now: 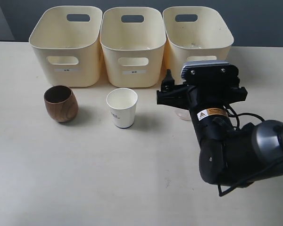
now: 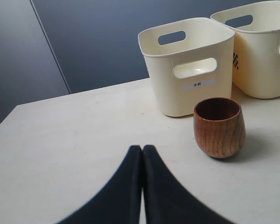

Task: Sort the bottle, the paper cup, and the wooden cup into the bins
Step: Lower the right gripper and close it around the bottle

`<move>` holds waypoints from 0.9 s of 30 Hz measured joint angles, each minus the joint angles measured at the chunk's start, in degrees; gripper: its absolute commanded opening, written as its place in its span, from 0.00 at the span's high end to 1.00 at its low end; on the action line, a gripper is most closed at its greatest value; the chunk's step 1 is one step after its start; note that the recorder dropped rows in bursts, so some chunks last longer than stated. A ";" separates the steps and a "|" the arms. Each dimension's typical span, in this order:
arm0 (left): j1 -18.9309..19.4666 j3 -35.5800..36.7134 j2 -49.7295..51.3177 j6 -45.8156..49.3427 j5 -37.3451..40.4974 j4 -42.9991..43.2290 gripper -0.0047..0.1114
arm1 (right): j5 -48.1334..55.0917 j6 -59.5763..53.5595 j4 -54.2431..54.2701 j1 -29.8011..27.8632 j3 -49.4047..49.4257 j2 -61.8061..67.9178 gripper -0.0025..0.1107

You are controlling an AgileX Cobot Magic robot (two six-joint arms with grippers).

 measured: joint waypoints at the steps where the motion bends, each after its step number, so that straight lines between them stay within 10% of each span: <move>1: 0.00 0.00 0.00 0.00 0.00 0.00 0.96 | 0.45 0.00 0.00 0.00 -0.45 0.11 0.24; 7: 0.00 0.00 0.00 0.00 0.00 0.00 0.96 | 1.60 0.00 1.08 0.00 -2.65 0.11 0.64; 19: 0.00 0.00 0.00 0.00 0.00 0.00 0.96 | 2.04 -1.06 7.10 0.00 -2.85 0.11 0.98; 27: 0.00 0.00 0.00 0.00 0.00 0.00 0.96 | 2.18 -3.09 8.06 0.00 -2.85 -2.23 0.98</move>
